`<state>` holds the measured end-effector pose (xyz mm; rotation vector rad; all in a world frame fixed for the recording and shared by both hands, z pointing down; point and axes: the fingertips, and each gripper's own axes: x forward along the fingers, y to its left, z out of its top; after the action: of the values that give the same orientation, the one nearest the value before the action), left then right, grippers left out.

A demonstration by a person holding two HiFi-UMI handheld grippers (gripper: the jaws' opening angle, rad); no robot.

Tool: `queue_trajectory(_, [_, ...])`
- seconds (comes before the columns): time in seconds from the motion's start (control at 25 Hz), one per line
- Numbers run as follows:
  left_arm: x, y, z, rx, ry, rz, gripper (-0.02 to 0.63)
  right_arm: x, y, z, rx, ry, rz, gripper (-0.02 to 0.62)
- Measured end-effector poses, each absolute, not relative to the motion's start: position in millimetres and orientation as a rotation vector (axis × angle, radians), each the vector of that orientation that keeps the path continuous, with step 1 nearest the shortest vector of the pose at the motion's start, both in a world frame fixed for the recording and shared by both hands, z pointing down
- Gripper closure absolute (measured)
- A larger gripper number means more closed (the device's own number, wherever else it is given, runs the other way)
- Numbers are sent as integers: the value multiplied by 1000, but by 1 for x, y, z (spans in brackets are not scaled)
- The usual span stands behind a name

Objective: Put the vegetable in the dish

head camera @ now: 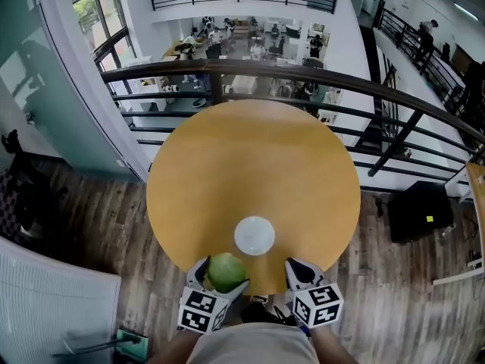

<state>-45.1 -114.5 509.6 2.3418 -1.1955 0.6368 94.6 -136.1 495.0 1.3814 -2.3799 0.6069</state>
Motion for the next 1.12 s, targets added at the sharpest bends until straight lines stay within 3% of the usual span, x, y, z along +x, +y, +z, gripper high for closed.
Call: queue_trajectory(1.12, [-29,-197,512,2348,-1147,696,124,106,-203,500,1423,-2351,696,572])
